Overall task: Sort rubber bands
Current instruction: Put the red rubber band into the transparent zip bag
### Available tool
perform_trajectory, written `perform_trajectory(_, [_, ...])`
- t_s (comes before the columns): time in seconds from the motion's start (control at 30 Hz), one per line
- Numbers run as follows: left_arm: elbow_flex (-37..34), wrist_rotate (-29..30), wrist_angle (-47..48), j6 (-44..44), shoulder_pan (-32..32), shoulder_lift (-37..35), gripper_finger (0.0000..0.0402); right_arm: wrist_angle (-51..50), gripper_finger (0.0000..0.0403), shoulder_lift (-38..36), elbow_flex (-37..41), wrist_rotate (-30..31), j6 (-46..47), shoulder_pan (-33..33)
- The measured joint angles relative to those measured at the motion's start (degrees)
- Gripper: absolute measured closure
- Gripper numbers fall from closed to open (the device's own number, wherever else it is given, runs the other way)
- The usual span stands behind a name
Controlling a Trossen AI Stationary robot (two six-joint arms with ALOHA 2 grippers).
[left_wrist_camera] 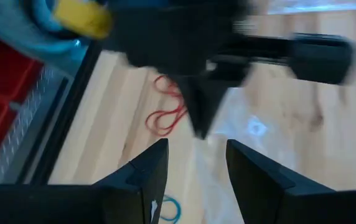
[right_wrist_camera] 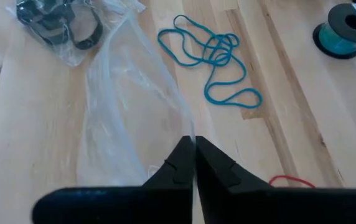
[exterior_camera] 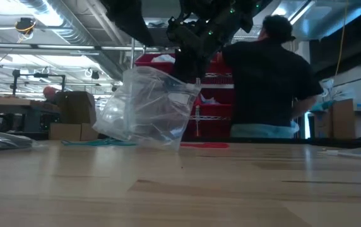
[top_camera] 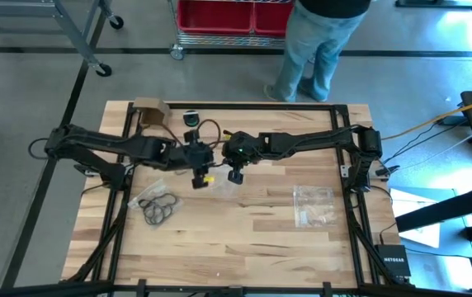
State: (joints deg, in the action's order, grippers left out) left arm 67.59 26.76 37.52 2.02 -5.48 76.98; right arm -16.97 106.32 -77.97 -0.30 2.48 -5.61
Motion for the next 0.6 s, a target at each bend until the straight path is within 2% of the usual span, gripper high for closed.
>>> perform_trajectory(0.13, [-1.8, -7.3, -0.6, 3.6, 4.8, 0.4, 0.0254, 0.0, 0.0398, 0.0, 0.0, 0.8, -1.0, 0.5])
perform_trajectory(0.37, [-8.2, -20.7, -7.6, 7.7, 11.0, 0.3, 0.0254, 0.6, 0.0398, 0.0, 0.0, 7.6, -5.5, 3.1])
perform_trajectory(0.47, [-9.0, -23.5, -10.9, 8.8, 11.7, 0.3, 0.0254, 0.7, 0.0398, 0.0, 0.0, 9.9, -7.4, 4.3])
perform_trajectory(0.6, [-9.0, -24.5, -12.9, 9.6, 11.8, 0.3, 0.0254, 0.7, 0.0398, 0.0, 0.0, 12.8, -7.9, 5.5])
